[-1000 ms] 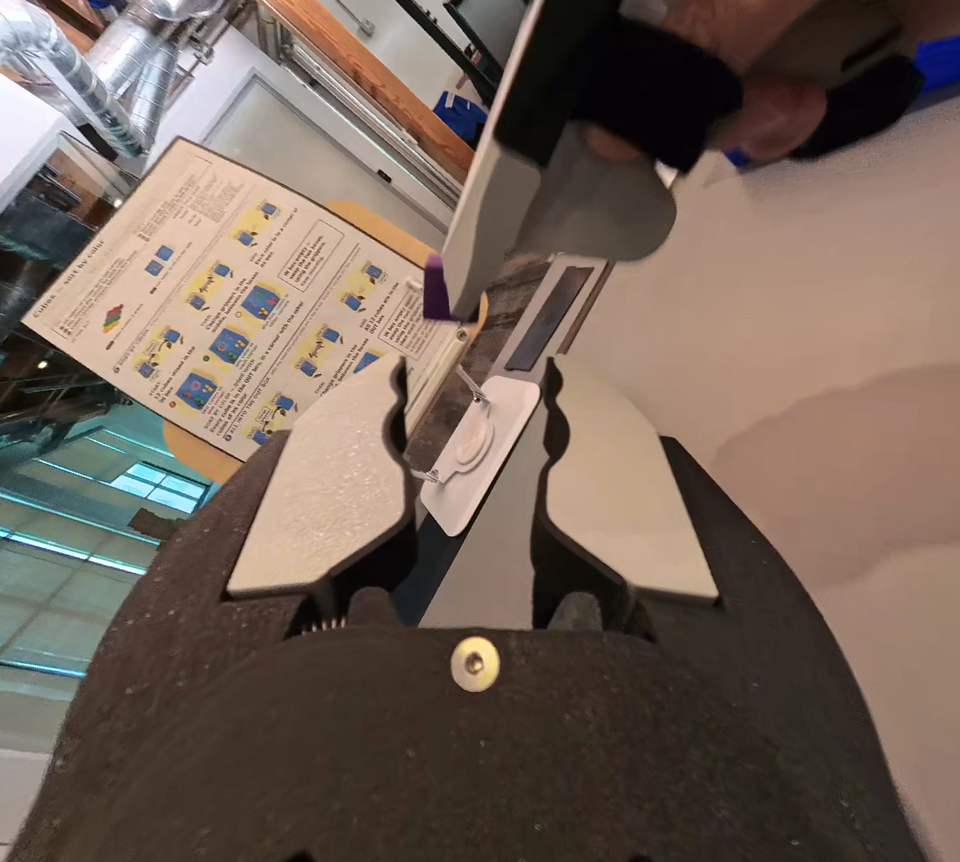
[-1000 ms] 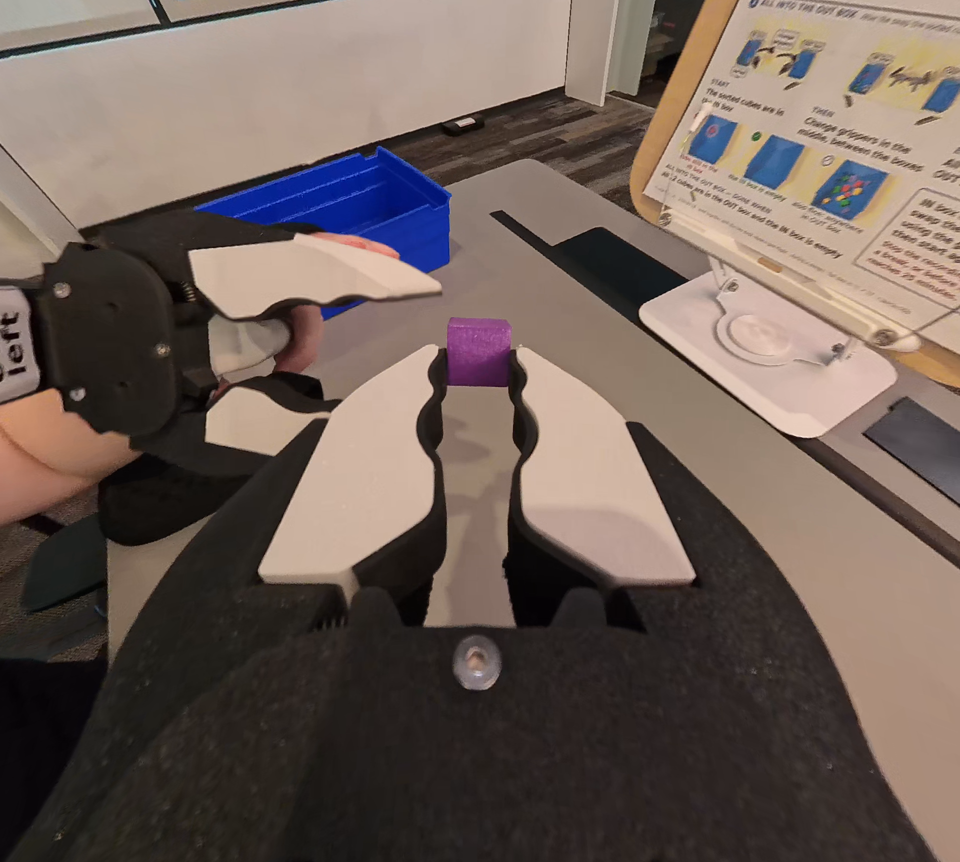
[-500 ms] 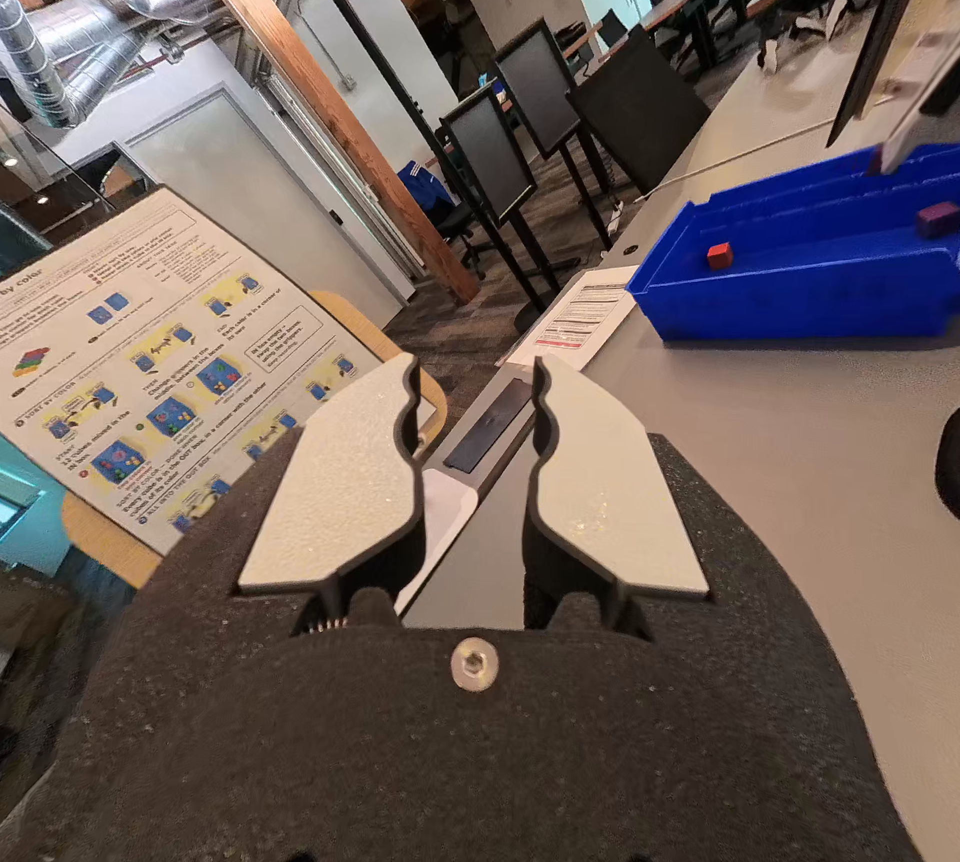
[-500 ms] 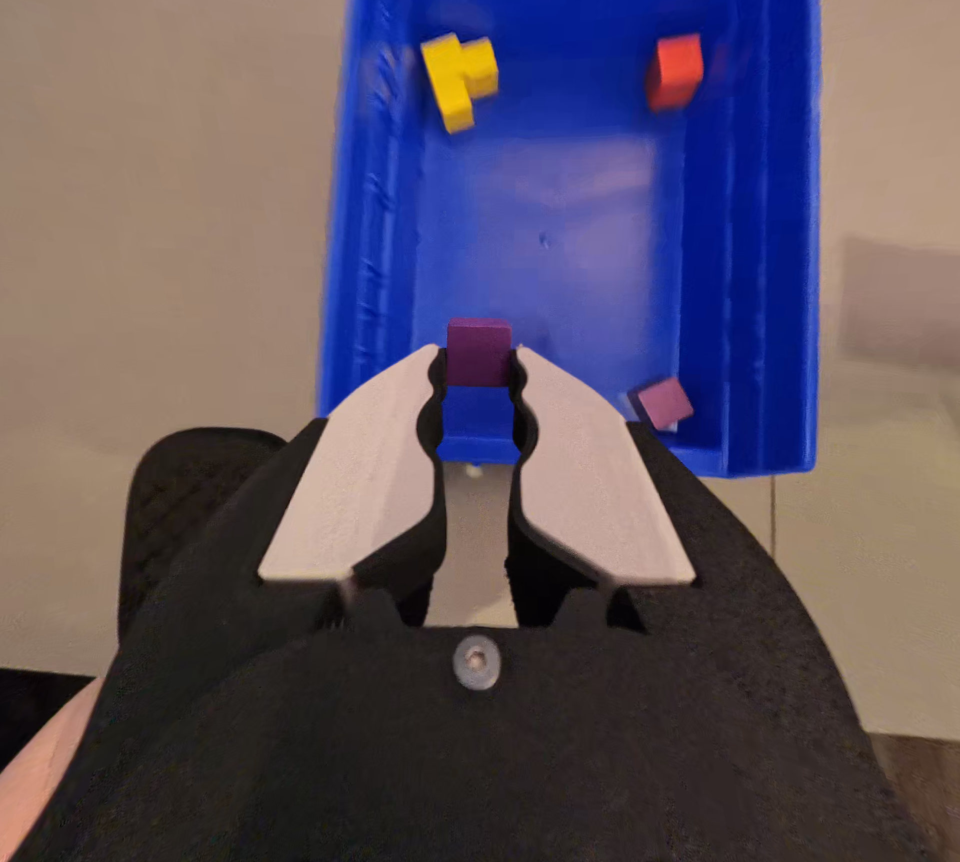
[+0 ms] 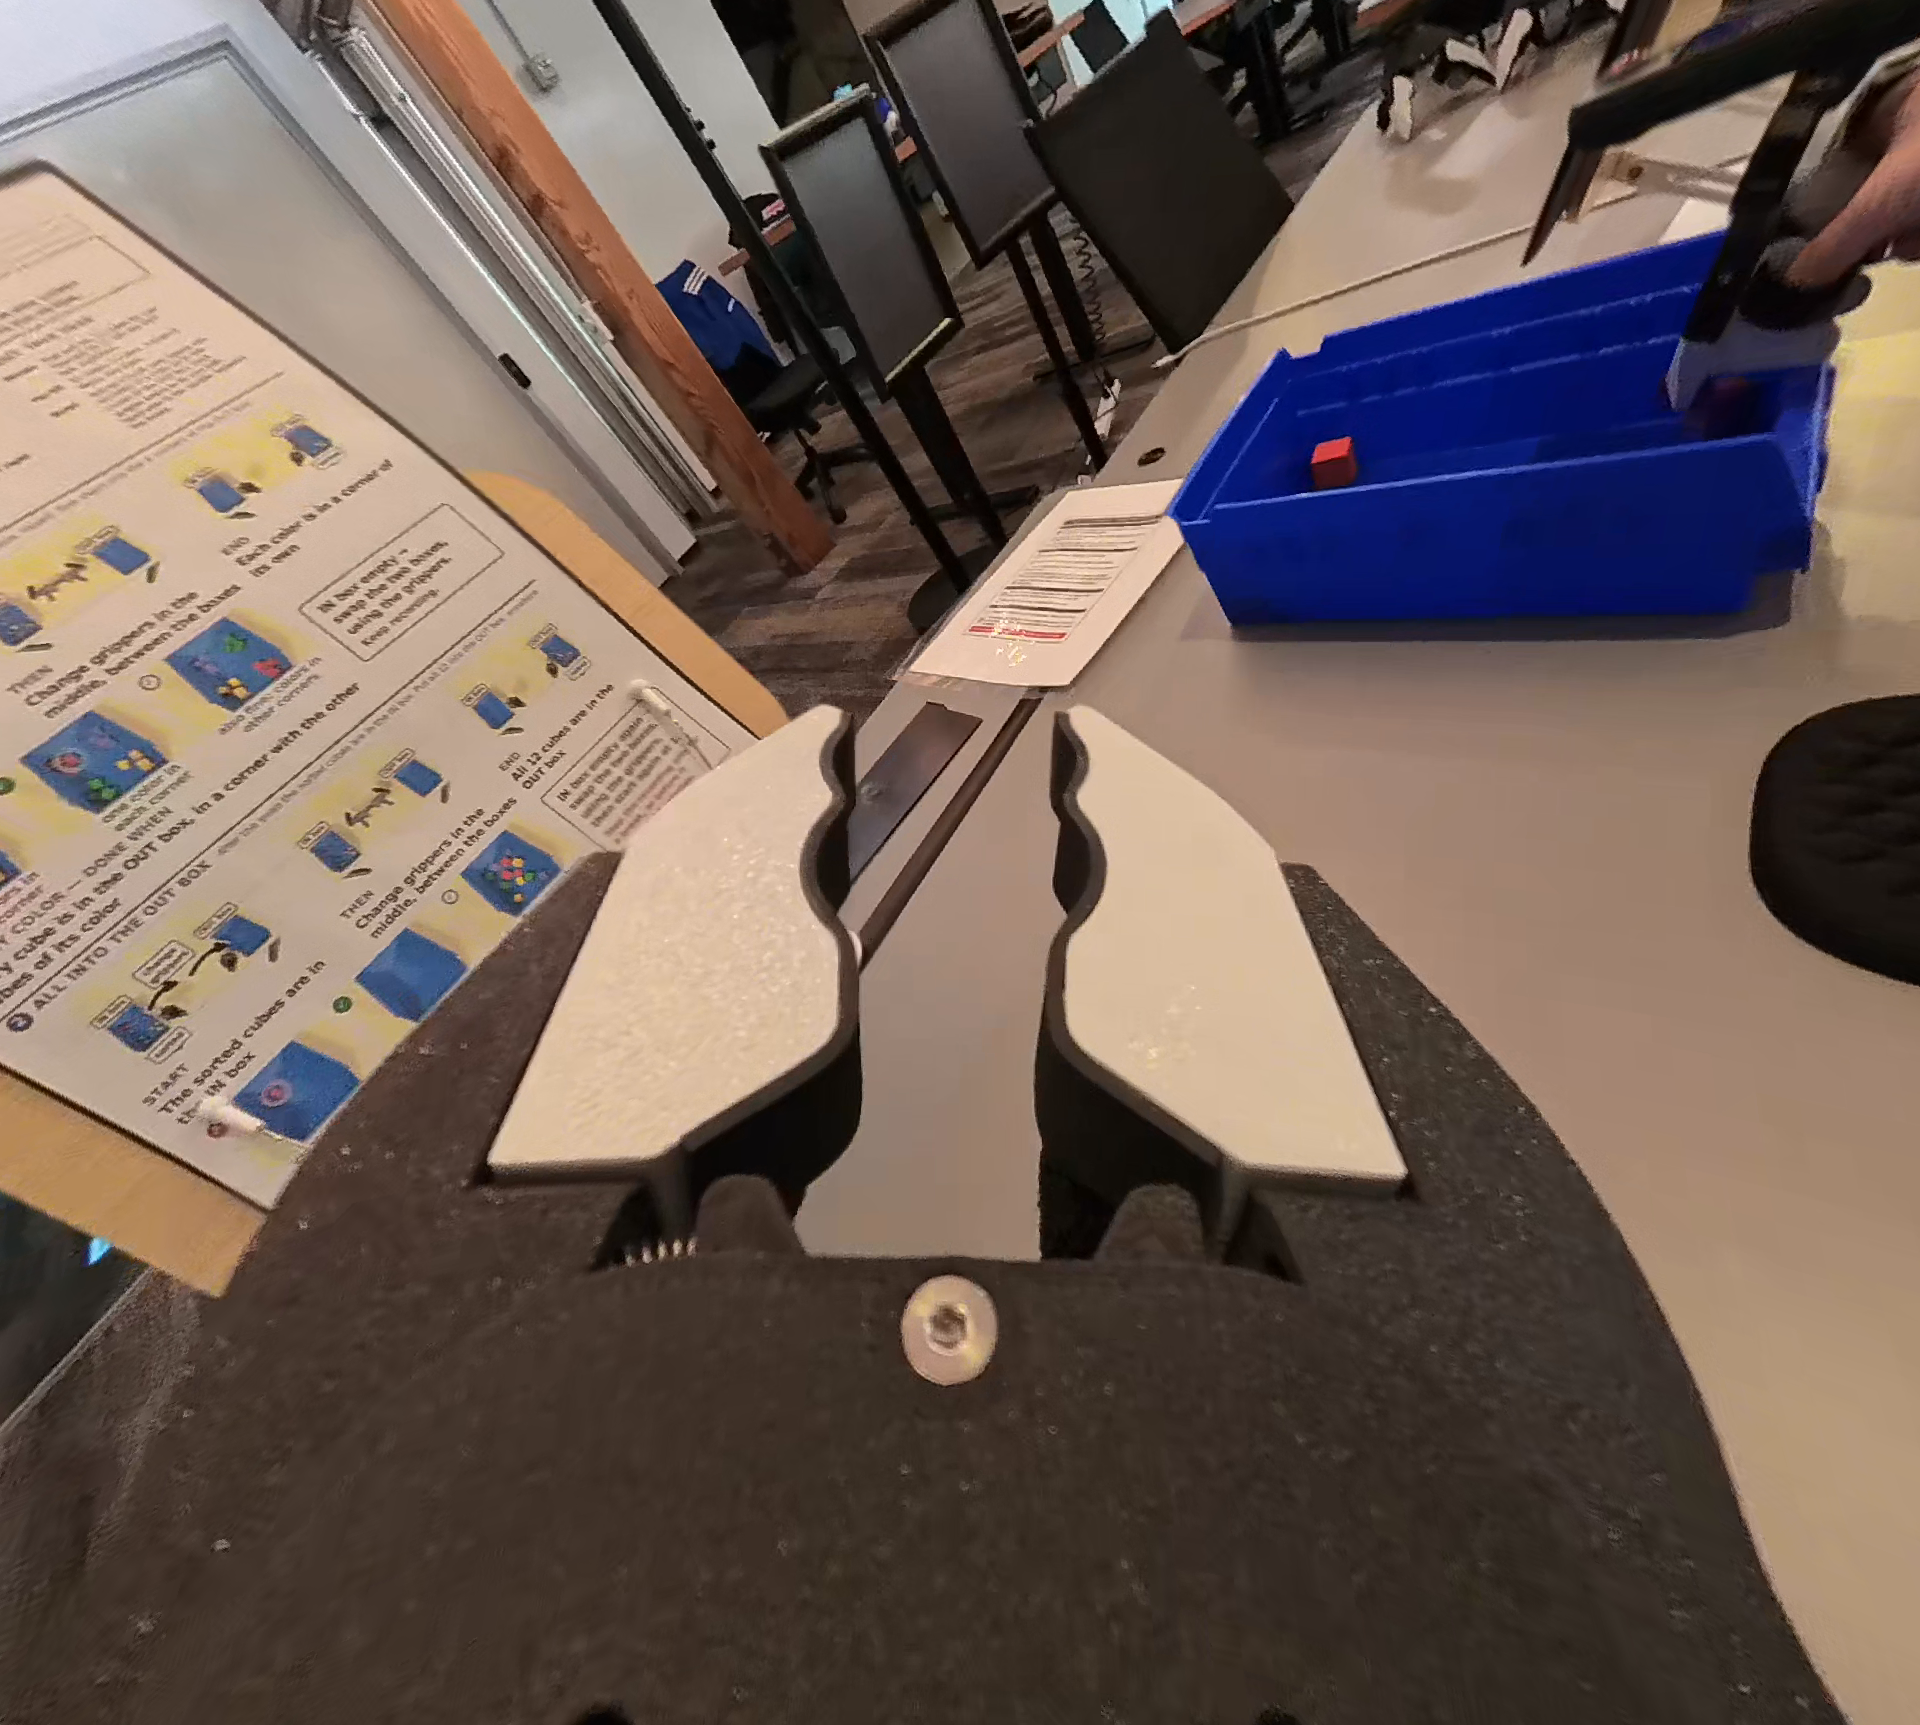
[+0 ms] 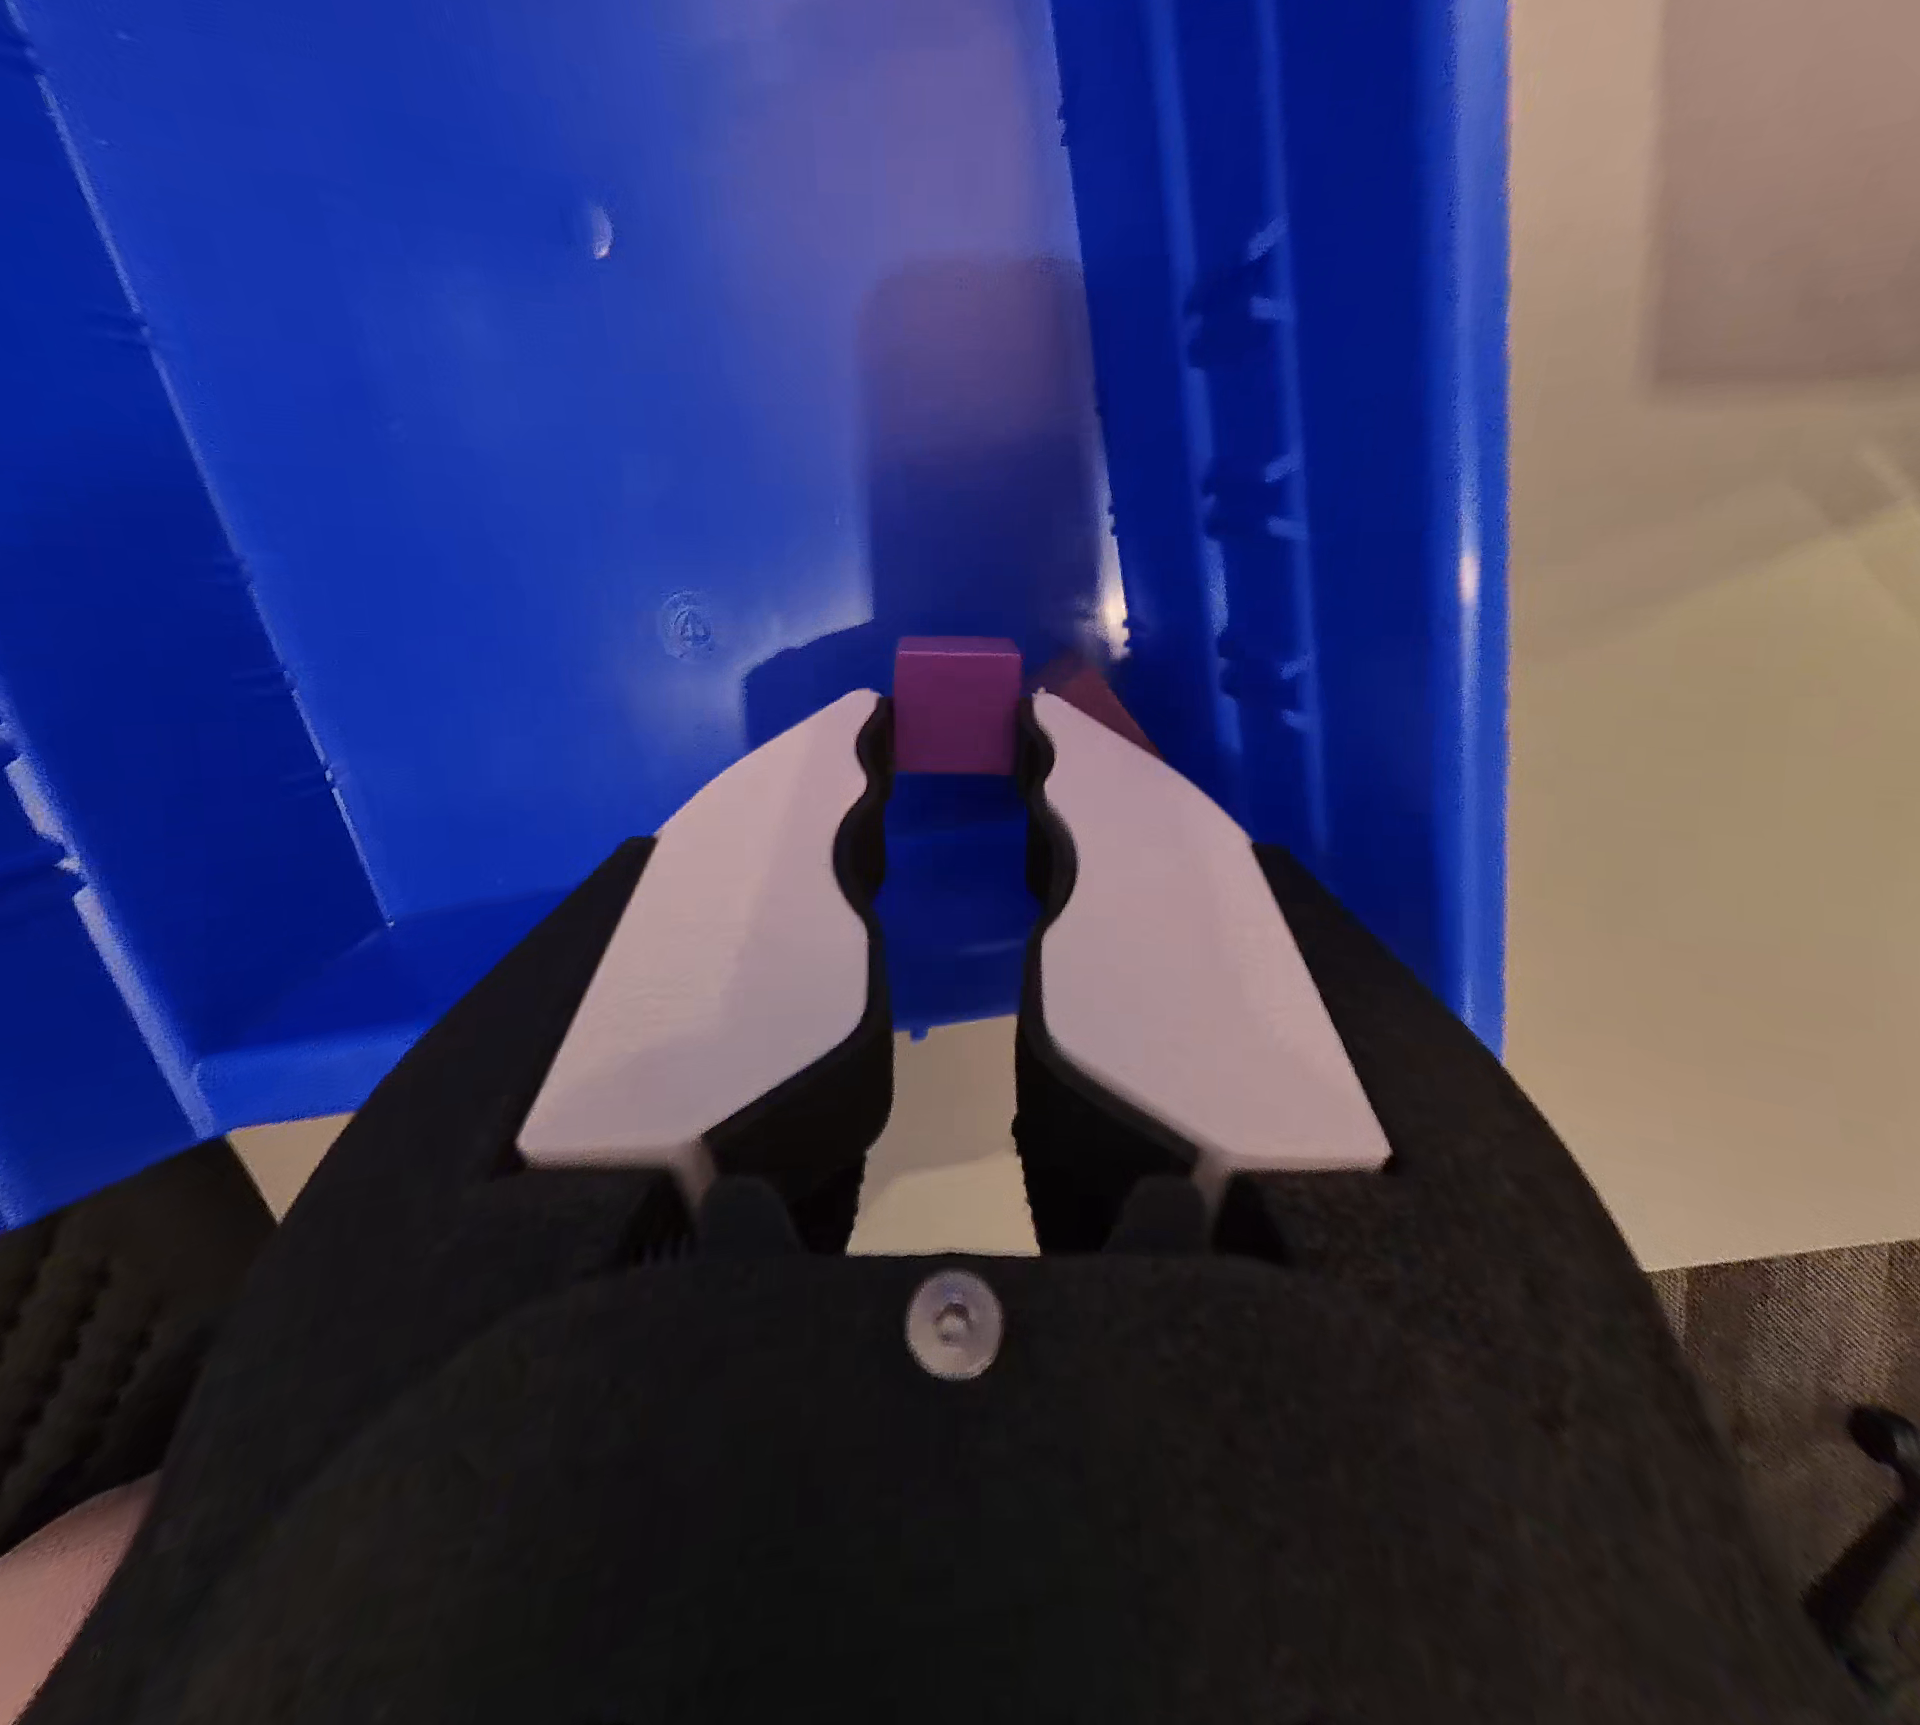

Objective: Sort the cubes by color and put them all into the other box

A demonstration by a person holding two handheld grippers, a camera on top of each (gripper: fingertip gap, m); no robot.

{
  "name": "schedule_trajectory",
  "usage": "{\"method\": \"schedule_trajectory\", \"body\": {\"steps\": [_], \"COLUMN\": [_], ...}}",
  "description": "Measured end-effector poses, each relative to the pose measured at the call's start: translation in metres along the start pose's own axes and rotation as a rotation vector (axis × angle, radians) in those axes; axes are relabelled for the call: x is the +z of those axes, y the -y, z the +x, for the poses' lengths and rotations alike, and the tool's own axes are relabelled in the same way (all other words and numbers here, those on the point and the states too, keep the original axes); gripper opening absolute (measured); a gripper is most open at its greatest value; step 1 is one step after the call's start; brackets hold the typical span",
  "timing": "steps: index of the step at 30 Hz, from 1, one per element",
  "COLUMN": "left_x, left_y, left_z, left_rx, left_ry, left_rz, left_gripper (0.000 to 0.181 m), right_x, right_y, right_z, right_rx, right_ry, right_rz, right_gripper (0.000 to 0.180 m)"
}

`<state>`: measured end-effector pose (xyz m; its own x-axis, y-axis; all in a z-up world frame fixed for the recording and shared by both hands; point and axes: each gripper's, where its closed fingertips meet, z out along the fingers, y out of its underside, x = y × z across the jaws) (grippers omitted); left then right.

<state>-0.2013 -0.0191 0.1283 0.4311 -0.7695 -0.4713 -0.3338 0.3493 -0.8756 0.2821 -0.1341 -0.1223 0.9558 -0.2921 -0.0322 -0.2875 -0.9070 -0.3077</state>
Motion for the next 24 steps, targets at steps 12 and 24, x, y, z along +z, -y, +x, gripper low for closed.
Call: {"method": "schedule_trajectory", "body": {"steps": [12,24], "left_x": [-0.017,-0.020], "left_y": [0.006,0.004], "left_z": [-0.011,-0.013], "left_rx": [-0.046,-0.013], "left_ry": [-0.017,0.009], "left_rz": [0.052,0.037], "left_gripper": [0.033,0.033], "right_x": [0.011,-0.031], "right_y": [0.006,0.017], "right_z": [0.010,-0.003], "right_rx": [0.028,0.107], "right_ry": [-0.069,-0.043], "right_rz": [-0.041,0.068], "right_gripper": [0.023,0.031]}}
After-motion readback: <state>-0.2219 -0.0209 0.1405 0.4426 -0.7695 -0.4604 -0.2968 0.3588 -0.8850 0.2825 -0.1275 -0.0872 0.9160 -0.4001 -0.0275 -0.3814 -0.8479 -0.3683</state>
